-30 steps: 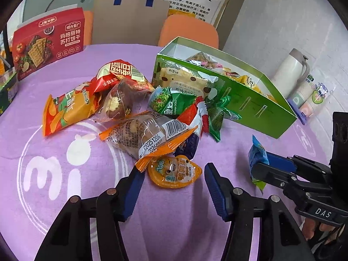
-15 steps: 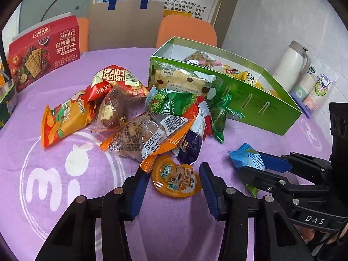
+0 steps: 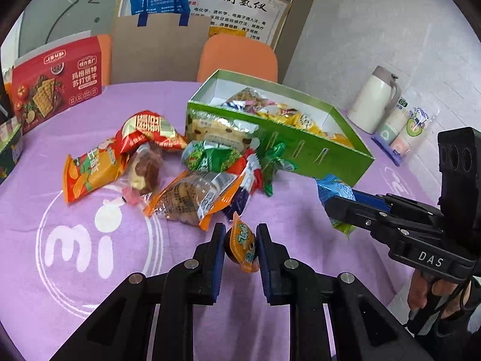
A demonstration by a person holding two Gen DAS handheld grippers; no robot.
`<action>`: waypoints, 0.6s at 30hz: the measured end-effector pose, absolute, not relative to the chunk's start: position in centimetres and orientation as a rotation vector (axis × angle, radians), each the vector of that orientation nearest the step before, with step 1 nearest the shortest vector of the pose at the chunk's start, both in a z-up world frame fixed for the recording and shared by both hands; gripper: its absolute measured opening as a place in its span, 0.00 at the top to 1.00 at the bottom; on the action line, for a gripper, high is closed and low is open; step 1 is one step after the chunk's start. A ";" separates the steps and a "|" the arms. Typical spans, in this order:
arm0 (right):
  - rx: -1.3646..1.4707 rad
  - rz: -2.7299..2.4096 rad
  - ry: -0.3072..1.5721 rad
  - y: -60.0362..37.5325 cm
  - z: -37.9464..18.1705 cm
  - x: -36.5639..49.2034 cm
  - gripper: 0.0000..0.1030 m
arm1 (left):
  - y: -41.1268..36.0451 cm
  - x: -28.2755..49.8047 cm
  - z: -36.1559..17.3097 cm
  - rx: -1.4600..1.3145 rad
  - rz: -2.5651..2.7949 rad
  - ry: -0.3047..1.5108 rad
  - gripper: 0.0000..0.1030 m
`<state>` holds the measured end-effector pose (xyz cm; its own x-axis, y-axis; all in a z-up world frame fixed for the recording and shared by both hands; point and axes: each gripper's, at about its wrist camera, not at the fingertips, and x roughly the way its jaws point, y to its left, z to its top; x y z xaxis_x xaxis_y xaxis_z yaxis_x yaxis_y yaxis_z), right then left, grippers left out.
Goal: Organize snacks
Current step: 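Grasp the small orange-wrapped snack with the left tool, then carry the plum pack and orange snack into the green box and open both tools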
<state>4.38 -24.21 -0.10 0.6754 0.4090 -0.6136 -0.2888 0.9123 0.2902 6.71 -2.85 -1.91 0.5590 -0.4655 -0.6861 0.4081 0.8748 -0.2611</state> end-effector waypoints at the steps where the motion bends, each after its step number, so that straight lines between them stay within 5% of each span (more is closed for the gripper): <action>1: 0.179 0.382 0.718 -24.6 0.4 4.3 0.70 | -3.0 6.6 -1.1 -0.081 -0.532 0.816 0.80; 18: 0.189 0.136 0.614 -32.7 3.0 7.7 0.69 | -13.3 14.0 6.5 -0.053 -0.715 0.711 0.80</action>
<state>7.66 -32.75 3.04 0.8089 0.1829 -0.5587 -0.0706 0.9737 0.2165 14.00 -13.27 6.50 0.5335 -0.6167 -0.5788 0.5823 0.7642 -0.2776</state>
